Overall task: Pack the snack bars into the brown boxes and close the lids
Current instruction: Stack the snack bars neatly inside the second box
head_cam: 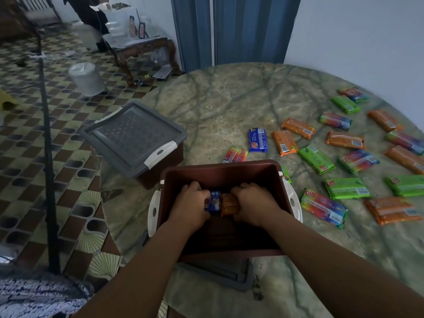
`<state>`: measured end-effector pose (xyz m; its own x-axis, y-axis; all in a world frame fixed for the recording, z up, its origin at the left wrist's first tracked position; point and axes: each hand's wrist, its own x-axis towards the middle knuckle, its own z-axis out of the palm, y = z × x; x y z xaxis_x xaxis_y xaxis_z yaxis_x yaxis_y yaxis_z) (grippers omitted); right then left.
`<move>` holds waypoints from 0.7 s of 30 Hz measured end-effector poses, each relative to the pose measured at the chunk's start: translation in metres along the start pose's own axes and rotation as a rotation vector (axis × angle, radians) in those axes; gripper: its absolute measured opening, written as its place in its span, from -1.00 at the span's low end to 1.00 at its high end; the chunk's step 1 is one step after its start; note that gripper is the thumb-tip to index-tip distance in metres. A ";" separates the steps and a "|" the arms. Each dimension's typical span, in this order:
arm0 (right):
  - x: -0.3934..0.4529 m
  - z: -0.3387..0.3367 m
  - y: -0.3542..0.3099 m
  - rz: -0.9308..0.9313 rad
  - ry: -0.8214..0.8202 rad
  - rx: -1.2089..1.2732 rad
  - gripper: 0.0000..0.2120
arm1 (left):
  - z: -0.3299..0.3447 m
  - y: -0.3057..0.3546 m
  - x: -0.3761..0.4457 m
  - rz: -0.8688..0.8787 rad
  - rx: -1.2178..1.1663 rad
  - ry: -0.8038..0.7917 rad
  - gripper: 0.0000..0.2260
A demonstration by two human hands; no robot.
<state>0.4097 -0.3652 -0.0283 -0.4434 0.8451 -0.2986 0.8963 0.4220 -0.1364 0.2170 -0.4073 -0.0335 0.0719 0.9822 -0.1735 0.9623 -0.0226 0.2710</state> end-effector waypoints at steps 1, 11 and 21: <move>-0.001 0.000 0.000 0.003 0.005 0.013 -0.29 | 0.000 0.001 0.000 -0.007 -0.019 -0.006 -0.64; -0.006 -0.003 -0.003 0.035 0.150 0.202 -0.71 | -0.001 0.003 0.000 -0.043 -0.079 -0.009 -0.63; 0.000 -0.005 0.000 0.072 0.046 0.183 -0.70 | -0.002 0.003 -0.001 -0.067 -0.083 -0.028 -0.62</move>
<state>0.4098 -0.3633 -0.0235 -0.3740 0.8869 -0.2711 0.9109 0.2963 -0.2872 0.2194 -0.4076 -0.0303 0.0166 0.9754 -0.2199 0.9402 0.0596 0.3354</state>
